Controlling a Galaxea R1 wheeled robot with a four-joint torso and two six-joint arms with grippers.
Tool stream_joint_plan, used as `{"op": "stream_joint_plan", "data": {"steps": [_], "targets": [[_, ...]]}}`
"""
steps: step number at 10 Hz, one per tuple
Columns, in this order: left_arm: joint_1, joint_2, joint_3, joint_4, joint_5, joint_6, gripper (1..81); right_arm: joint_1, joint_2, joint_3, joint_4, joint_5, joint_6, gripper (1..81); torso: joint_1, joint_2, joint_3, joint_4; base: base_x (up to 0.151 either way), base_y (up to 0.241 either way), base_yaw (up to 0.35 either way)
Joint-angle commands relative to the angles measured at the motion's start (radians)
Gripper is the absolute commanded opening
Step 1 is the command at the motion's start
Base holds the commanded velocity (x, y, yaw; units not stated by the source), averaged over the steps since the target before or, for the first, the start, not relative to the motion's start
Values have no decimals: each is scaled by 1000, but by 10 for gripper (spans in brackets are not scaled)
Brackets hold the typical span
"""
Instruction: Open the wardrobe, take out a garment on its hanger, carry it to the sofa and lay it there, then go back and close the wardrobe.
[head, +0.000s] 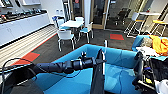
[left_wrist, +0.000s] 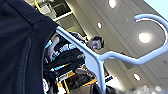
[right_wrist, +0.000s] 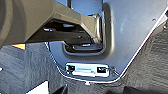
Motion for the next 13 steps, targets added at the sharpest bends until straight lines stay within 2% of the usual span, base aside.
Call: {"op": "stream_joint_plan", "data": {"steps": [1, 5, 6, 8, 10, 11, 12, 13], "targets": [[-218, 4, -73, -2, -74, -14, 10, 8, 4, 4, -13, -58, -3, 811, 0, 0, 0, 0, 0, 0, 0], [-280, 1, -200, -4, -76, -68, 10, 27, 4, 2, -1, -59, -3, 811, 0, 0, -5, 0, 0, 0, 0], [-292, 6, -230, -4, -74, -73, 10, 28, 6, 2, -7, -61, -3, 811, 0, 0, -81, 0, 0, 0, 0], [-306, 21, -271, -4, -74, -86, 10, 35, 7, 2, -10, -61, -3, 811, 0, 0, -117, 0, 0, 0, 0], [-312, 58, -312, -9, -73, -93, 10, 34, 7, 2, -10, -61, -3, 811, 0, 0, -179, 0, 0, 0, 0], [-312, 82, -335, -7, -73, -97, 10, 34, 7, 2, -10, -61, -3, 811, 0, 1, -120, 0, 0, 0, 0], [-311, 111, -371, -4, -70, -97, 10, 33, 7, 1, -9, -62, -1, 811, 0, 1, -146, 0, 0, 0, 0], [-307, 134, -420, 5, -63, -97, 10, 31, 7, -1, -9, -62, -1, 811, 1, 1, -153, 0, 0, 0, 0]]}}
